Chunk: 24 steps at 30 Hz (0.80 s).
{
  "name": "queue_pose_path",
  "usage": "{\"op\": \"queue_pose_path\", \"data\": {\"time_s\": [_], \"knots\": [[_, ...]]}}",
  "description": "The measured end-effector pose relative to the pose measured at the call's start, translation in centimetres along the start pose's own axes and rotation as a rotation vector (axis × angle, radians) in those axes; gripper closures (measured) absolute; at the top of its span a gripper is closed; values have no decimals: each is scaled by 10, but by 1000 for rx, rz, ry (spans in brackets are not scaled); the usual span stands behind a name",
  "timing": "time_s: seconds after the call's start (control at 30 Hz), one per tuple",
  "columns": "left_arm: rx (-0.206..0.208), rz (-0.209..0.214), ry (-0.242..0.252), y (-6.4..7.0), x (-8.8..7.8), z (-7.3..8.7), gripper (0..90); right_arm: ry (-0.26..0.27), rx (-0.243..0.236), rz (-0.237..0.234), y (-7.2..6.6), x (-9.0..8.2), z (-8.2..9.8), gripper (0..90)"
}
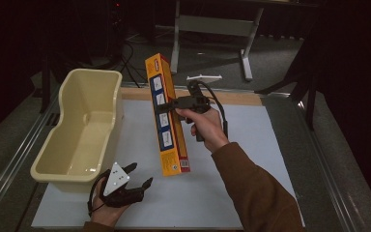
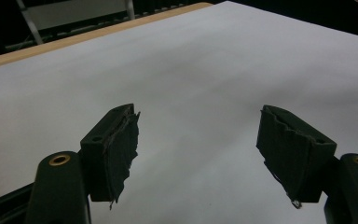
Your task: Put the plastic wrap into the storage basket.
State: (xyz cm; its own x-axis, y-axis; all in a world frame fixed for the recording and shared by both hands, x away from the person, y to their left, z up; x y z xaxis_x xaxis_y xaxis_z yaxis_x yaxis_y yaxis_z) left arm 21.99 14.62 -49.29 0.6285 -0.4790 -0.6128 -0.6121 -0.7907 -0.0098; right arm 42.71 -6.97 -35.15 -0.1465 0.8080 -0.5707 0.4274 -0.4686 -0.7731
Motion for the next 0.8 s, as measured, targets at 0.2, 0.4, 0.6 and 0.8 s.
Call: {"op": "queue_pose_path", "data": {"time_s": [0.2, 0.4, 0.6, 0.8], "knots": [[5, 2, 2, 1, 0, 0, 286, 29, 22, -18, -7, 5, -10, 397], [11, 6, 0, 3, 1, -1, 286, 50, 36, -20, -18, 11, -22, 397], [14, 7, 3, 3, 0, -1, 286, 62, 30, -22, -28, 16, -29, 397], [15, 13, 7, 5, 0, -1, 280, 85, 33, -51, -39, 24, -34, 397]]}}
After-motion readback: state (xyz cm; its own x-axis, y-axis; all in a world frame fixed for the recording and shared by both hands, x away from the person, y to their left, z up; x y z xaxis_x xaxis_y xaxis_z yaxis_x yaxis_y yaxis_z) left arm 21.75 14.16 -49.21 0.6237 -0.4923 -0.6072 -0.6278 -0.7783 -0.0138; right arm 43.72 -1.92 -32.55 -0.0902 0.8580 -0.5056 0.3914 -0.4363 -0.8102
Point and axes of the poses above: each handheld gripper's, and its own axes: x roughly forward along the jaws, z roughly out of its underside, y roughly to its right, the point moved 1 cm from there along x, roughly forward along the jaws, and after that the axes turned 13 degrees about -y, right-handed, at the moved point
